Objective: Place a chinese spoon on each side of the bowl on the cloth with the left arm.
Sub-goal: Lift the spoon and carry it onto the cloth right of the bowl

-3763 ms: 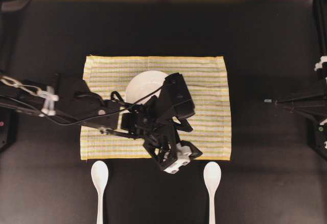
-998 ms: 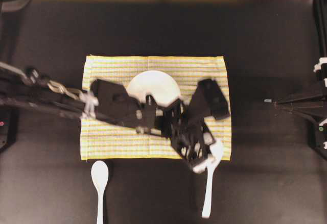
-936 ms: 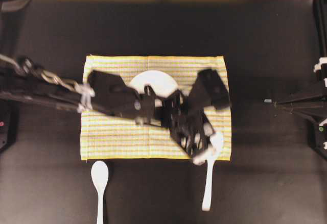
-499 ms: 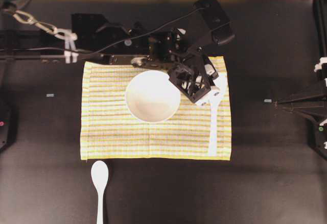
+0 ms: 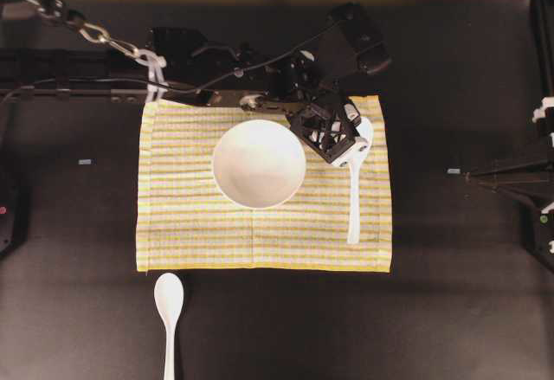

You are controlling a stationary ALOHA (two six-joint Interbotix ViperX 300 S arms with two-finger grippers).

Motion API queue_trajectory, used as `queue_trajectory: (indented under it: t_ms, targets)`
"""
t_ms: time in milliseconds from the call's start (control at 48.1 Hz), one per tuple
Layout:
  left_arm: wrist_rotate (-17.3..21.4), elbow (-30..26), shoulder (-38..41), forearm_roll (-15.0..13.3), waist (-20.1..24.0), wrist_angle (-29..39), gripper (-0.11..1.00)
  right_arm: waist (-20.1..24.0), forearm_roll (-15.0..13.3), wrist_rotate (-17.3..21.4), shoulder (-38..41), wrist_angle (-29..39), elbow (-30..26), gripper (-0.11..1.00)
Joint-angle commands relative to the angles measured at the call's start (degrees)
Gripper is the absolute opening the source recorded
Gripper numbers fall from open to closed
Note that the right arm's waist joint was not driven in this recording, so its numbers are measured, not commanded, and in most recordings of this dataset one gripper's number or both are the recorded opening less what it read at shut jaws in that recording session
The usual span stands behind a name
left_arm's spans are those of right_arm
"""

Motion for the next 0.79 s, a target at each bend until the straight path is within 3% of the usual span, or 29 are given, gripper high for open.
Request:
queue_trajectory:
  t_ms: [0,457,520,665,769]
  targets:
    - [0.1,0.2,0.3,0.2,-0.3,-1.4,0.07,0.0,0.2,0.3,0.3,-0.3,-0.4,0.01]
    - [1.1,1.1,2.9,0.2,0.4,-3.8,0.1,0.1,0.1,0.2,0.3,-0.4,-0.4,0.01]
    - [1.1,1.1,2.9,0.3,0.6,-3.9,0.17,0.0,0.2,0.2,0.3,-0.3,-0.4,0.01]
    - [1.1,1.3,2.9,0.2,0.9,-3.9,0.49,0.0,0.1,0.2,0.3,-0.3,-0.2,0.01]
    - [1.0,1.8,2.8,0.3,0.8,-3.9,0.65,0.0,0.1,0.2,0.3,-0.3,-0.1,0.01]
